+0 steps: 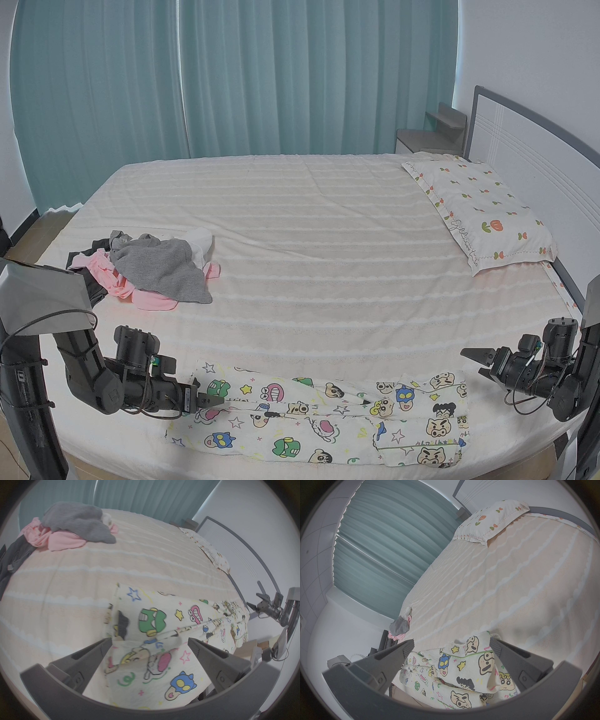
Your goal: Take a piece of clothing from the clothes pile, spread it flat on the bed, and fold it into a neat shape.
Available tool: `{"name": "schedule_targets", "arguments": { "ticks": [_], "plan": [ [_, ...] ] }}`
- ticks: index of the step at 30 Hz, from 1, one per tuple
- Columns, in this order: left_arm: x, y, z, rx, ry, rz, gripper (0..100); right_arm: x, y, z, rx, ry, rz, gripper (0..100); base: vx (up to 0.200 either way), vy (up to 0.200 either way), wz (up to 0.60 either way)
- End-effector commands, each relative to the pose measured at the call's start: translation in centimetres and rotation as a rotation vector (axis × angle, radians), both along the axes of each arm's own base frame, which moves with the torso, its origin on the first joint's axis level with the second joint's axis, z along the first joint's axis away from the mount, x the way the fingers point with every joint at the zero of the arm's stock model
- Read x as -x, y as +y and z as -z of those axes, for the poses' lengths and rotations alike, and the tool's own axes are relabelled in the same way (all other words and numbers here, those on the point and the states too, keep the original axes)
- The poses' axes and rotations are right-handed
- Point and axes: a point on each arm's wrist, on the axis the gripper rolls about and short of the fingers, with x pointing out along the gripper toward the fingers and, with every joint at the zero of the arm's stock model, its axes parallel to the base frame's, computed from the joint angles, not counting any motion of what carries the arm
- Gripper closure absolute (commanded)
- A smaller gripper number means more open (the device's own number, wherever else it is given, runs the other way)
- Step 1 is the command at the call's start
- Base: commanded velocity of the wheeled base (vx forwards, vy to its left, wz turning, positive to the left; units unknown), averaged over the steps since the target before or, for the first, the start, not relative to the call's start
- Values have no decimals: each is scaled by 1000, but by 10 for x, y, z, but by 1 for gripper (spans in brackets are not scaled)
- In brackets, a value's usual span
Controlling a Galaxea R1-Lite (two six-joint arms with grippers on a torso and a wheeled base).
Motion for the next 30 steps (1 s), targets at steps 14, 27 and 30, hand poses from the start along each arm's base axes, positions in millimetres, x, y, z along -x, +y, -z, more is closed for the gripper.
{"name": "schedule_targets", "arguments": {
  "ticks": [14, 27, 30],
  "plan": [
    [-5, 9, 32, -42, -11, -12, 0, 4, 0, 1, 1, 17, 2, 0, 0, 0, 0],
    [-2, -1, 41, -132, -47, 36, 0, 4, 0, 1, 6, 17, 11, 0, 0, 0, 0],
    [-2, -6, 41, -129, -50, 51, 0, 4, 0, 1, 6, 17, 11, 0, 0, 0, 0]
  ]
}}
